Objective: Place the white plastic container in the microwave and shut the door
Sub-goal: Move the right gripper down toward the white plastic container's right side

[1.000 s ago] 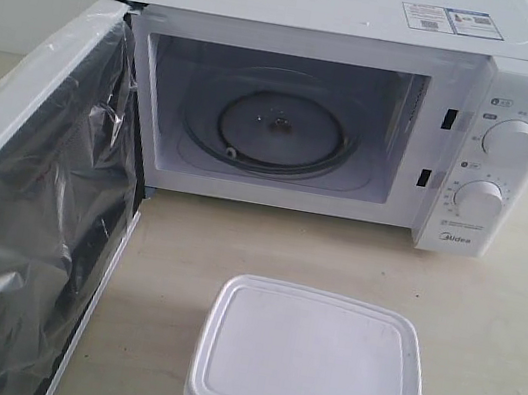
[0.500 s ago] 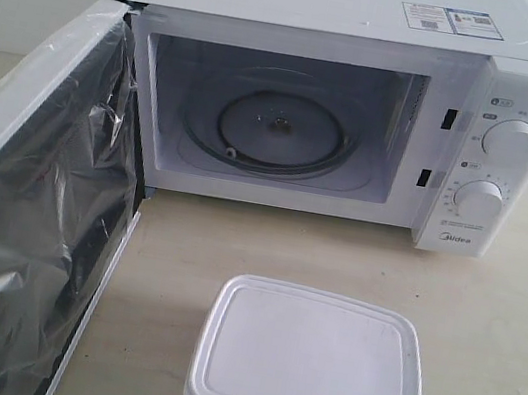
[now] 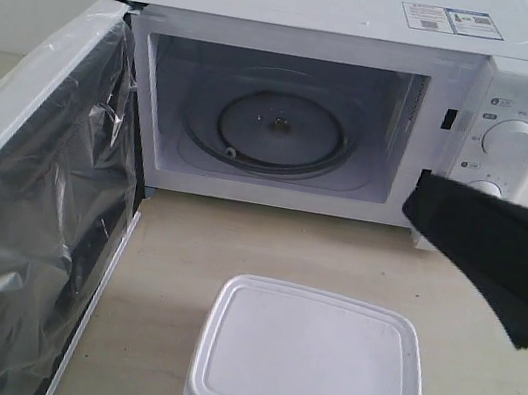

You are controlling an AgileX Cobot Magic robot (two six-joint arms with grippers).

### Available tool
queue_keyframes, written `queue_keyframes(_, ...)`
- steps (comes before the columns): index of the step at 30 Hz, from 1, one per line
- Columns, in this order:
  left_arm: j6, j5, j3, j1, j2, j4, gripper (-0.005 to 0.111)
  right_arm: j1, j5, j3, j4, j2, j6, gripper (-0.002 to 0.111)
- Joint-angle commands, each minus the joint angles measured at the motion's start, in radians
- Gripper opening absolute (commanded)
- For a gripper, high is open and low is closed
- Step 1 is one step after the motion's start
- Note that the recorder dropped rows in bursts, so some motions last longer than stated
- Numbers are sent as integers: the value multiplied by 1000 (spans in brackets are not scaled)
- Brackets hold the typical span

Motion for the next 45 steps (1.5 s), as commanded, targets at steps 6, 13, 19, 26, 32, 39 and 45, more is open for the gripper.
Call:
queue_keyframes(6,-6,0,3,1,-3,-5,4,18,-141,117,240,13,-136,0)
queue_keyframes(13,-6,0,3,1,-3,-5,4,42,66,118,937,15,-820,0)
queue_keyframes(19,-6,0,3,1,-3,-5,4,228,-31,142,1060,15,-890,0)
queue_keyframes(26,-6,0,3,1,-3,-5,4,498,-182,229,1140,91,-752,0)
queue_keyframes(32,-6,0,3,1,-3,-5,4,738,-330,234,1197,261,-537,0)
queue_keyframes(39,-6,0,3,1,-3,-5,4,836,-412,248,1194,563,-193,0)
queue_keyframes(45,-6,2,3,1,-3,-5,4,836,-522,248,1215,667,-164,0)
